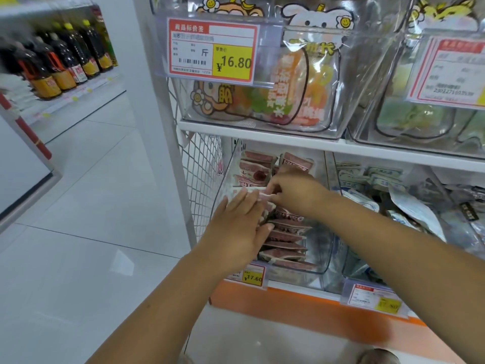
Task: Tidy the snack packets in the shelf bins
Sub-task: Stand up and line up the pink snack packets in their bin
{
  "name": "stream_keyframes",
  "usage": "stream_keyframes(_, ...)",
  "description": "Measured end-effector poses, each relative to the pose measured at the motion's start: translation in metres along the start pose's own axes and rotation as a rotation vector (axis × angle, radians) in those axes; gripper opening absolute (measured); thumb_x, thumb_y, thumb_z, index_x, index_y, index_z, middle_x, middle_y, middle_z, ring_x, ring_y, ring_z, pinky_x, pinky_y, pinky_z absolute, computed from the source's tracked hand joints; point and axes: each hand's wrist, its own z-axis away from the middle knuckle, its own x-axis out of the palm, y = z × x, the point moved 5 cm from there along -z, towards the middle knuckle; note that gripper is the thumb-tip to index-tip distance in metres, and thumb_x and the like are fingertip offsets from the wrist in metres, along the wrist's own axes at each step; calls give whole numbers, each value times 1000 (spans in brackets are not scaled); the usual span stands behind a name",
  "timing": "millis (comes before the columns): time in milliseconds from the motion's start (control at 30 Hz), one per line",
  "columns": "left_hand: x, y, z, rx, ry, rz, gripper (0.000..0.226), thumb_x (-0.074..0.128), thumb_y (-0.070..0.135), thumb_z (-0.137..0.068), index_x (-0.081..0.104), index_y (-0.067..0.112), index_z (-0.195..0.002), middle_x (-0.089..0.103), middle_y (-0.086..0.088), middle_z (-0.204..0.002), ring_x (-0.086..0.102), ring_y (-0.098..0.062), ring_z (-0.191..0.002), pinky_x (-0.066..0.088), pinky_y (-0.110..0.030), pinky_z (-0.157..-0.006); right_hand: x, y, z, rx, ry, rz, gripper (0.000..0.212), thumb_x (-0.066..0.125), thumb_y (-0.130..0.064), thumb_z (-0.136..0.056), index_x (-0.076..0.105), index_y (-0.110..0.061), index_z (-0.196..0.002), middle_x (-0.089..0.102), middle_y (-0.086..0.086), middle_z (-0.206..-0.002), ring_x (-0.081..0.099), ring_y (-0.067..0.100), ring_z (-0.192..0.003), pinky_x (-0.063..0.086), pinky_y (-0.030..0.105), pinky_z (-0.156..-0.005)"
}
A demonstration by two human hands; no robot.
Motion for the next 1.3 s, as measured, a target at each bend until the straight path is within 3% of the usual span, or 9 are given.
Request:
stream_keyframes(167,3,-1,-1,-44,12,-51,55,26,46,-100,18,23,-150,4,3,-161,-6,-16,-147,-2,-40,-119,5,4,-5,27,99,-131,9,66,-29,-86,66,-20,-85,59,-2,-97,57,15,-88,46,29,-77)
stream_keyframes(333,4,-4,-5,-123,-14,-86,61,28,45,-100,11,19,-152,-1,-2,-161,-8,-21,-147,-2,-41,-120,-7,4,11,-23,-143,-48,27,52,-38,-95,63,-26,-117,61,-8,-114,56,15,-105,46,35,-93)
stream_keyframes(433,1,0,-6,-34,1,-47,57,30,40,-100,8,27,-152,-7,3,-161,-12,-19,-147,-5,-43,-119,-22,12,39,-62,-168,83,30,55,-56,-86,59,-34,-107,57,-11,-116,53,13,-108,46,35,-91)
stream_keyframes(500,0,1,-7,11,-23,-46,54,27,39,-101,8,32,-151,-11,6,-160,-16,-17,-146,-7,-44,-119,-12,5,59,-94,-291,129,49,53,-72,-76,56,-42,-114,46,-12,-135,40,15,-127,35,37,-106)
stream_keyframes(567,2,-2,-9,8,-61,-70,53,25,39,-102,8,33,-151,-10,6,-161,-16,-16,-146,-6,-45,-119,-1,-1,67,-105,-327,210,62,52,-75,-74,48,-47,-130,23,-6,-155,20,16,-143,10,43,-119)
stream_keyframes(767,2,-3,-7,-16,-83,-39,56,21,48,-101,3,34,-152,-12,8,-160,-19,-13,-145,-11,-38,-117,-13,21,58,-7,-282,348,49,49,-58,-89,45,-44,-136,18,-5,-158,16,17,-146,0,49,-117)
stream_keyframes(967,-2,0,7,-16,-127,-106,60,22,48,-100,0,26,-152,-15,1,-160,-18,-19,-146,-7,-44,-118,-4,1,95,-66,-356,348,86,33,-77,-82,17,-29,-151,5,3,-160,-2,22,-148,-8,46,-119)
stream_keyframes(1133,9,1,-12,-88,-139,-157,56,12,43,-102,-2,23,-152,-12,1,-161,-17,-20,-146,-8,-47,-118,8,9,73,-46,-378,537,92,0,-79,-78,-1,-24,-152,0,4,-161,-5,26,-147,-8,54,-116)
stream_keyframes(1300,14,-5,-33,-105,-117,-112,54,9,43,-102,-5,27,-152,-13,3,-160,-19,-17,-145,-9,-47,-118,6,23,45,17,-469,547,81,24,-72,-88,-2,-29,-152,-6,2,-161,-11,30,-147,-9,56,-115)
